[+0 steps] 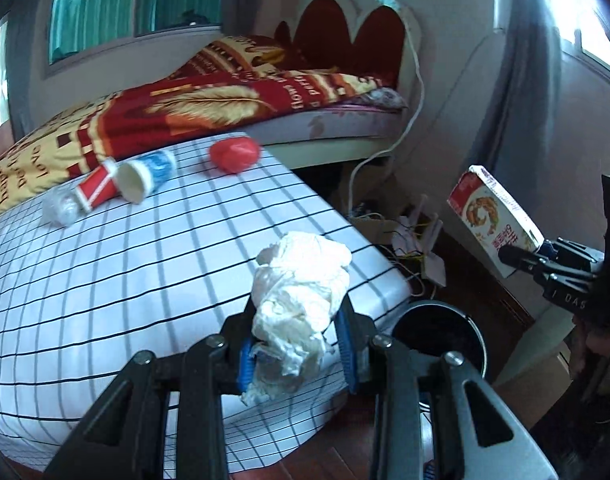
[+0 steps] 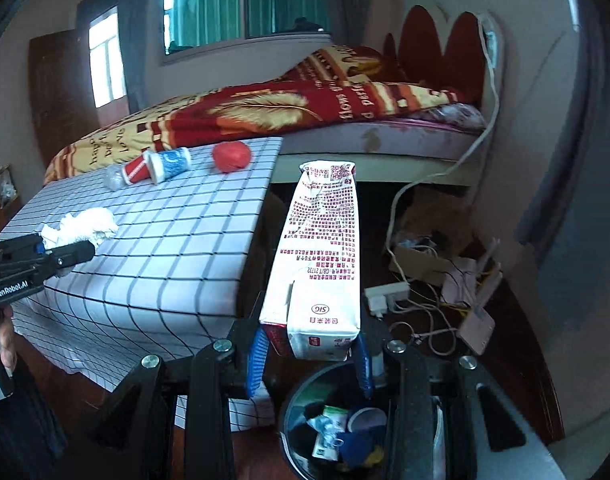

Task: Collect trash
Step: 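Carry the tissue and milk carton over the black bucket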

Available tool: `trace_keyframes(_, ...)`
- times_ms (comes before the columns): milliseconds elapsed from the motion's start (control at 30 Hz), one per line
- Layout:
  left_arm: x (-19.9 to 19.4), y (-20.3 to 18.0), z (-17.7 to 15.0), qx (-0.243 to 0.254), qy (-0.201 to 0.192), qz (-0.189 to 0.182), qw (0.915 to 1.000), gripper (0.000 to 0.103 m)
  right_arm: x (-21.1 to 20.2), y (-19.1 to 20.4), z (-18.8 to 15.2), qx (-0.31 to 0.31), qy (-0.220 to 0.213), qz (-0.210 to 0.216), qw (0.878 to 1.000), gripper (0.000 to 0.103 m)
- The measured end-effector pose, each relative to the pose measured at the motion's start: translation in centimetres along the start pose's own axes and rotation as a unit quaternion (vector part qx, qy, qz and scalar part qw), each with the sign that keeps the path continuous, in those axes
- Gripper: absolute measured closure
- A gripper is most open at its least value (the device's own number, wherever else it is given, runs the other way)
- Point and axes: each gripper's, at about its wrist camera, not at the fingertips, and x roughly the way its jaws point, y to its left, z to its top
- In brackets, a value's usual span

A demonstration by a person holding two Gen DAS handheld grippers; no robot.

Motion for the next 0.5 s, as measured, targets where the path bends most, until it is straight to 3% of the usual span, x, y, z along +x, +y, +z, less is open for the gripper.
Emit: trace_keyframes(500, 2.8, -7.7, -0.4, 0.053, 0.026, -0.057, 0.9966, 0.068, -1.0, -5.5, -5.0, 0.022, 0.033, -0.045, 0.998, 0.064)
